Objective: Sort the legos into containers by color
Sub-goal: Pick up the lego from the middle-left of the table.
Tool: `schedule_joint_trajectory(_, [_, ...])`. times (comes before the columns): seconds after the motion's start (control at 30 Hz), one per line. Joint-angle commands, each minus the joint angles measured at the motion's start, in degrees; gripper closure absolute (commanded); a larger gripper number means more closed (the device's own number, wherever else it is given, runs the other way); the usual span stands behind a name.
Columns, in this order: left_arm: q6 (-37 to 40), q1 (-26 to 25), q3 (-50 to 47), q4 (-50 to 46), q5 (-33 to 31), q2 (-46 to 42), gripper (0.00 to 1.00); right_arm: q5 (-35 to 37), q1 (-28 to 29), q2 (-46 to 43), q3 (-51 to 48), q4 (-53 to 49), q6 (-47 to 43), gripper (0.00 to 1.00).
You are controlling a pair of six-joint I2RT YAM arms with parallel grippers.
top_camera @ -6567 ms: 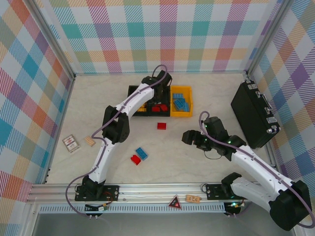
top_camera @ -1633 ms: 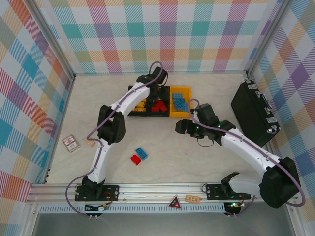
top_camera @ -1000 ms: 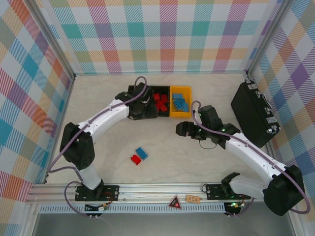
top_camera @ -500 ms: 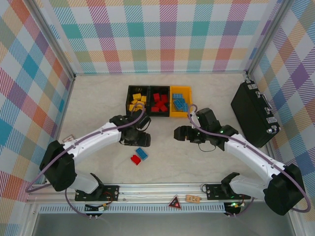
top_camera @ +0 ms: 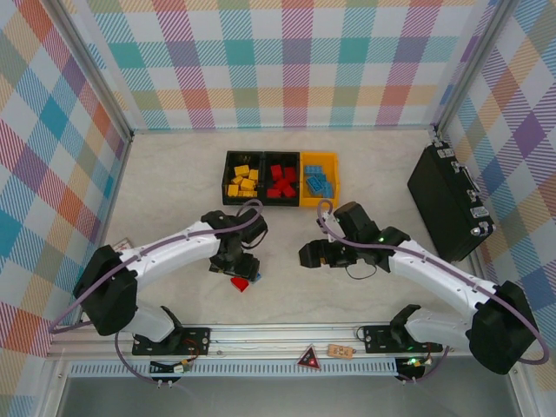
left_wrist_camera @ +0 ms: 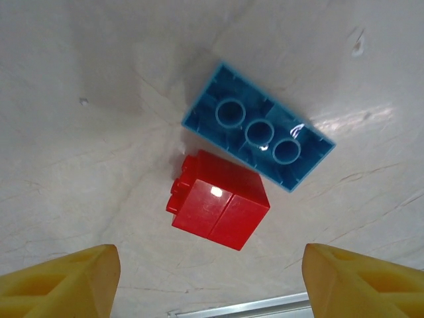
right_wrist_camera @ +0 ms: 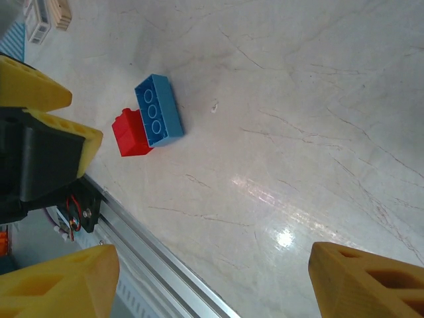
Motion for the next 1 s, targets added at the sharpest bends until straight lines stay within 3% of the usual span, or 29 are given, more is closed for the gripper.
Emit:
schedule_joint_trajectory(0.0, [2.73, -0.83, -1.23, -1.45, 2.36, 2.12, 0.27, -0.98, 0.46, 0.19, -0.55, 0.86, -0.61, 0.24])
schedule_joint_trajectory(0.3, [3.66, -0.85, -1.22, 1.82, 2.19, 10.27, 0.29, -0.53, 0.52, 0.23, -0.56, 0.21, -0.66, 0.24])
schedule_joint_trajectory(0.4, [3.88, -0.87, -1.09, 2.76, 2.29, 11.83, 0.36, -0.26, 0.53, 0.18, -0.56, 0.22, -0.57, 0.24])
schedule_joint_trajectory(0.5, [4.08, -0.83, -0.52, 2.87, 3.7, 12.08, 0.54, 0.18, 0.5, 0.6, -0.28, 0.06, -0.59, 0.24])
schedule_joint_trajectory(0.63, [4.2, -0.83, 0.18, 1.76, 4.35, 10.69, 0.7, 0.75, 0.53, 1.49, 0.14, -0.03, -0.56, 0.24])
schedule_joint_trajectory(0.73, [3.77, -0.84, 0.79, 0.38, 4.58, 8.92, 0.74, 0.82, 0.53, 2.17, 0.62, 0.16, -0.66, 0.24])
schedule_joint_trajectory(0.97, [2.37, -0.83, 3.46, -1.87, 3.29, 3.1, 0.74, -0.4, 0.53, 2.47, 1.95, 0.1, -1.2, 0.24])
